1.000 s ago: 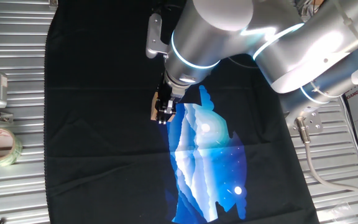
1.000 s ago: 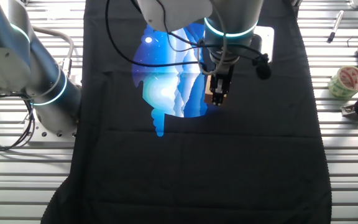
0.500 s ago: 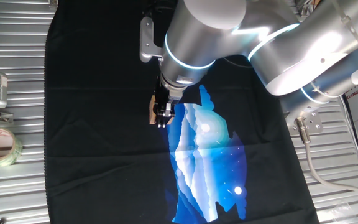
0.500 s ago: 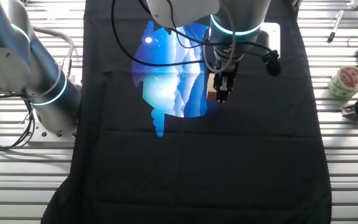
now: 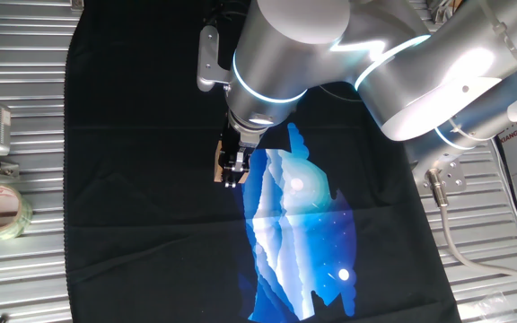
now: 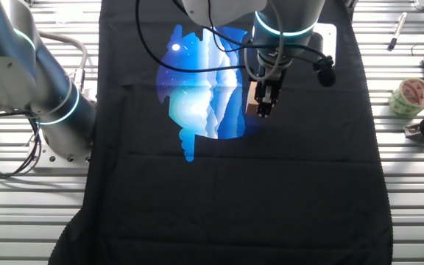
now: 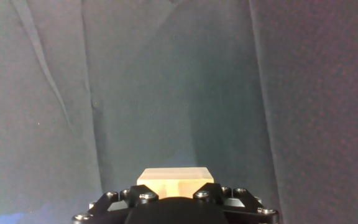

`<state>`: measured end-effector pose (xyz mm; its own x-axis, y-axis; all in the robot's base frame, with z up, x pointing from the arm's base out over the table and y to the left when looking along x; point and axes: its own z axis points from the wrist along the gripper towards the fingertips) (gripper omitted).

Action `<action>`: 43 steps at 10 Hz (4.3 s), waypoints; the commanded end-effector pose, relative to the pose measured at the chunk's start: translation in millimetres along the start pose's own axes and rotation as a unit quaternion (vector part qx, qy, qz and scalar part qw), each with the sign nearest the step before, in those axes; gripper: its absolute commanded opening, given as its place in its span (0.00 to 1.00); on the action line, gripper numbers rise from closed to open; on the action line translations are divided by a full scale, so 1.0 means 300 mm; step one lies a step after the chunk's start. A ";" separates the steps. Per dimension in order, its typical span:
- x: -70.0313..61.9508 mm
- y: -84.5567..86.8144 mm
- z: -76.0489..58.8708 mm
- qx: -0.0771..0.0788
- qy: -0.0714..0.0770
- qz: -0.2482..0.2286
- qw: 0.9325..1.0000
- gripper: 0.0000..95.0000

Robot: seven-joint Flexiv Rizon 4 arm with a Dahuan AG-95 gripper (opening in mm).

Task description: Pick up the small block on the left and move it to the right

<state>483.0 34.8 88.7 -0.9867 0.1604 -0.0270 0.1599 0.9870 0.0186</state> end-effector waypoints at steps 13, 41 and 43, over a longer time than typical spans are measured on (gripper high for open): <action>0.001 0.000 -0.002 -0.001 -0.028 -0.077 0.997 0.00; 0.032 0.001 0.014 -0.024 -0.040 -0.091 0.995 0.00; 0.052 0.011 0.035 -0.025 -0.050 -0.084 0.995 0.00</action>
<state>467.1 41.4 78.7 -0.9914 -0.0032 -0.1309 -0.0102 0.9986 0.0525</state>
